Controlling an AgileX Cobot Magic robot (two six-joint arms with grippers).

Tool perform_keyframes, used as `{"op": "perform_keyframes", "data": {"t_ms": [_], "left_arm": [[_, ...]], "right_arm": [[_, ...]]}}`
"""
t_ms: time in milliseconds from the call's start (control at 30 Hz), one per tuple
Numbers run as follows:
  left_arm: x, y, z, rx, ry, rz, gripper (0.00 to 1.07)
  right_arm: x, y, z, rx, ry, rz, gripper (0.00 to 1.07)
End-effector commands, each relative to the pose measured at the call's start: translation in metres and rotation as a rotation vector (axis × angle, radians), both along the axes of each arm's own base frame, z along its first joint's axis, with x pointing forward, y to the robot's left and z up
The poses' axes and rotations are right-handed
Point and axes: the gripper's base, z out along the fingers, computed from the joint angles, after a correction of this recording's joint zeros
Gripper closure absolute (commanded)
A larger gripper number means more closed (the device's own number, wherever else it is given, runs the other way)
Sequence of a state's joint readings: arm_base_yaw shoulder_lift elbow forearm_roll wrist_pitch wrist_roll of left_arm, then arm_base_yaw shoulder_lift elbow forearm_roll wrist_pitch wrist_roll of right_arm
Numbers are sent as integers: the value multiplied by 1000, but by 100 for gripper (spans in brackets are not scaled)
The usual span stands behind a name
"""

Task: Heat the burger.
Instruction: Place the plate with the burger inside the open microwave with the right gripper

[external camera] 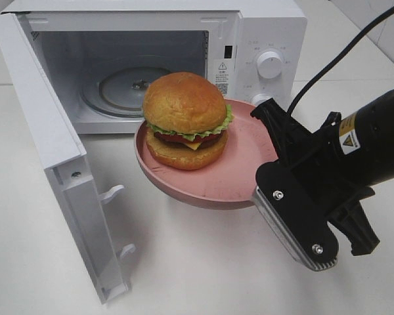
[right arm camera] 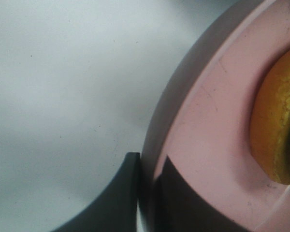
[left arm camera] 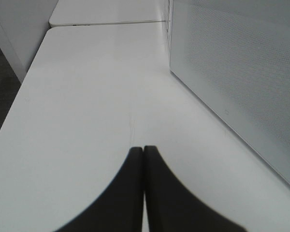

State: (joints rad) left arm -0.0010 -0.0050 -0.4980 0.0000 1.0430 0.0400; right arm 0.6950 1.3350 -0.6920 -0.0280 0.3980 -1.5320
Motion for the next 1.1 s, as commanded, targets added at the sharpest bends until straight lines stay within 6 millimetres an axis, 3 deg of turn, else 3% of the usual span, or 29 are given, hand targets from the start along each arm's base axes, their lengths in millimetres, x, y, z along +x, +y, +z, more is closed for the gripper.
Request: {"op": "perform_keyframes", "data": {"t_ms": [33,433,1100], "left_arm": [[-4,0,0,-1,-30,2,106],[-4,0,0,-1,-30,2,106],[-4,0,0,-1,-30,2,106]], "right_arm": [[9,7,3,39,-62,21,106],[24,32,2,49,-63,48,107],[67,70,2,51,-35,18,107]]}}
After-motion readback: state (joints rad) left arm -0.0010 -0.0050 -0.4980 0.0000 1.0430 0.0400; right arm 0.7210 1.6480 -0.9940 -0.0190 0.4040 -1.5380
